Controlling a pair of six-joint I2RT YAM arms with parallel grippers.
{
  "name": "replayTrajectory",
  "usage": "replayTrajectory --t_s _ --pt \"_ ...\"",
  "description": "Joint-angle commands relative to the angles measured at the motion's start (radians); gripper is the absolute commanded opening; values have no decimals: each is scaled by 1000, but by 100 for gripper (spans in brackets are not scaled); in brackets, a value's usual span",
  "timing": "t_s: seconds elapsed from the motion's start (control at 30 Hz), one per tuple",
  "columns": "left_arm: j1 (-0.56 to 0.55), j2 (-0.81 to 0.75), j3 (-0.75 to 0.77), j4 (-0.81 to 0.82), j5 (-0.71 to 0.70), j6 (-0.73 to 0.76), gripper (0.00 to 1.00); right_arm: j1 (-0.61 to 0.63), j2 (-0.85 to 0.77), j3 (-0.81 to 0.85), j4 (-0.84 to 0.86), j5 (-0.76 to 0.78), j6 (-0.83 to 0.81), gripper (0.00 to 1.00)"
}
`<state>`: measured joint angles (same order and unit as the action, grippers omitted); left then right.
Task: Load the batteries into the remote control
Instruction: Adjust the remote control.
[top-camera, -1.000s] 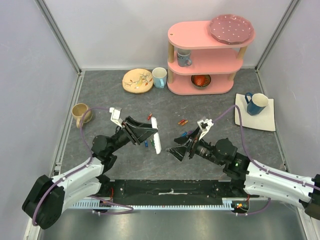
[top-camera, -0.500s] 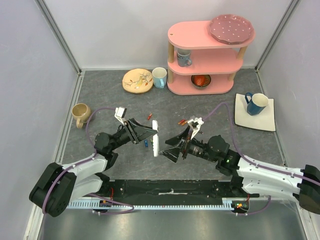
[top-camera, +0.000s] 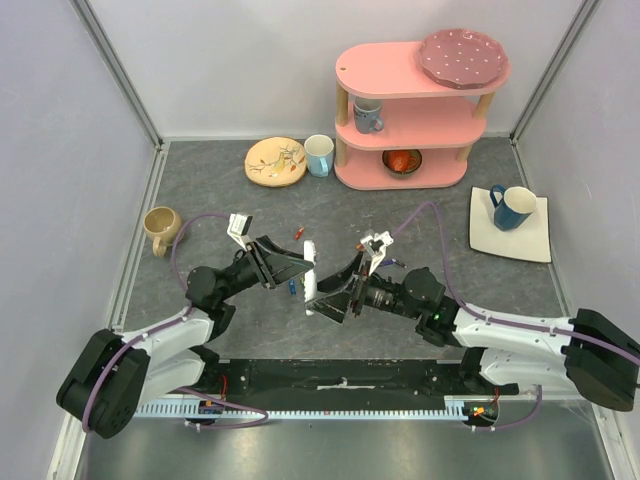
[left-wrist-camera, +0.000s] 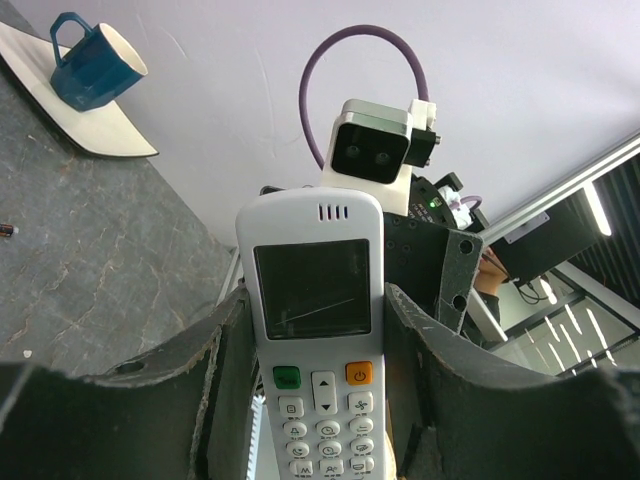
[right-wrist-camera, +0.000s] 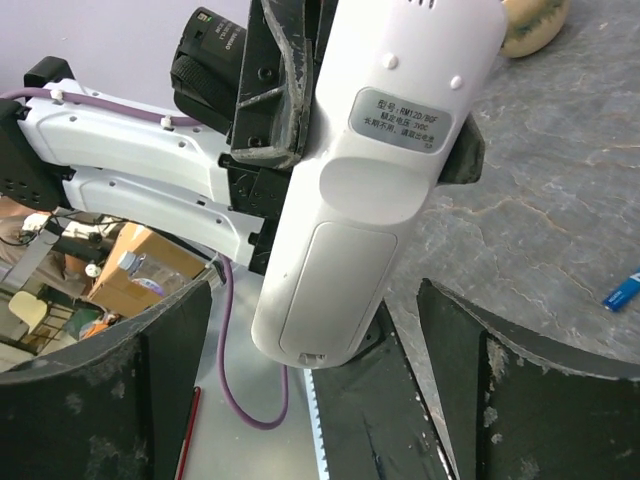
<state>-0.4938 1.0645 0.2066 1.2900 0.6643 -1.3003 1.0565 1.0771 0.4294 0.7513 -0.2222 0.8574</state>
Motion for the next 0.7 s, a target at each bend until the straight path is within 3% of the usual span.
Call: replayTrajectory --t_s 0.0,0.27,0.57,0.6,0.67 --pt "3 -26 33 339 12 -17 2 -3 47 34 167 -58 48 88" --pt "3 -44 33 339 8 -20 2 -3 89 31 180 -60 55 79" --pt "1 -60 22 330 4 -20 2 -3 87 23 198 -94 43 46" --pt "3 -63 22 307 4 -22 4 -3 78 26 163 -106 35 42" --pt "3 -78 25 270 4 -17 37 -3 35 45 93 -106 -20 40"
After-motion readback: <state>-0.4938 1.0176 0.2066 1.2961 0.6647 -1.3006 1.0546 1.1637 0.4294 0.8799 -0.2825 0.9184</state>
